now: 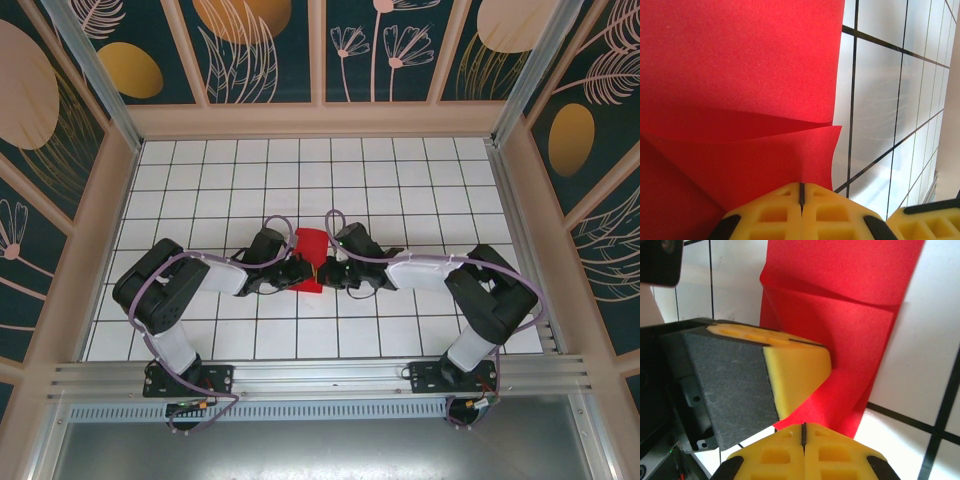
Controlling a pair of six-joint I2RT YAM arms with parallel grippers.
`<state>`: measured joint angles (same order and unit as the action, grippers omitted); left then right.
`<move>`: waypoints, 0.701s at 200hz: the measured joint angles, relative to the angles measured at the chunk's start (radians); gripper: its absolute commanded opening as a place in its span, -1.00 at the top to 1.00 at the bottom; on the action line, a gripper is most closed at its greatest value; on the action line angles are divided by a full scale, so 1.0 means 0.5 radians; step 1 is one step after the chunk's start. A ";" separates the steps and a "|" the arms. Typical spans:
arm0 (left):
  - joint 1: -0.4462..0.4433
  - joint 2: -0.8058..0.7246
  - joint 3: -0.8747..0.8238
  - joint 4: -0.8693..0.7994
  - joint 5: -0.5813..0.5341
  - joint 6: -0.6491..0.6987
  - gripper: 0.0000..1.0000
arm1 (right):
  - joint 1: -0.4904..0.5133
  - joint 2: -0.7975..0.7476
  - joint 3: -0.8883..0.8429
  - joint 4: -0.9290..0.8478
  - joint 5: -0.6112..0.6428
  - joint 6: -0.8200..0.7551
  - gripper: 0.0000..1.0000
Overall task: Fold a paper plane with a square sheet of paper (pick it up from the middle)
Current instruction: Fold the triangle a second time at the center of the table.
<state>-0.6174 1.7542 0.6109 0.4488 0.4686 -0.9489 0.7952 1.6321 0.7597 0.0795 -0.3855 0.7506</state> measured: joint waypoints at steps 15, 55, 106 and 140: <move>0.000 -0.001 -0.007 0.012 0.000 0.000 0.87 | 0.008 0.001 0.000 0.008 -0.010 0.015 1.00; 0.000 -0.006 -0.026 0.040 -0.005 -0.008 0.87 | 0.011 0.038 0.000 0.036 -0.018 0.030 1.00; 0.000 -0.010 -0.043 0.065 -0.011 -0.015 0.88 | 0.011 0.066 -0.047 0.043 -0.018 0.030 1.00; 0.000 -0.010 -0.048 0.077 -0.011 -0.022 0.88 | 0.011 0.071 -0.048 0.043 -0.018 0.030 1.00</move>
<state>-0.6174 1.7493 0.5869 0.4873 0.4629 -0.9600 0.8005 1.6676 0.7357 0.1013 -0.3946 0.7654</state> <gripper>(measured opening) 0.067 0.055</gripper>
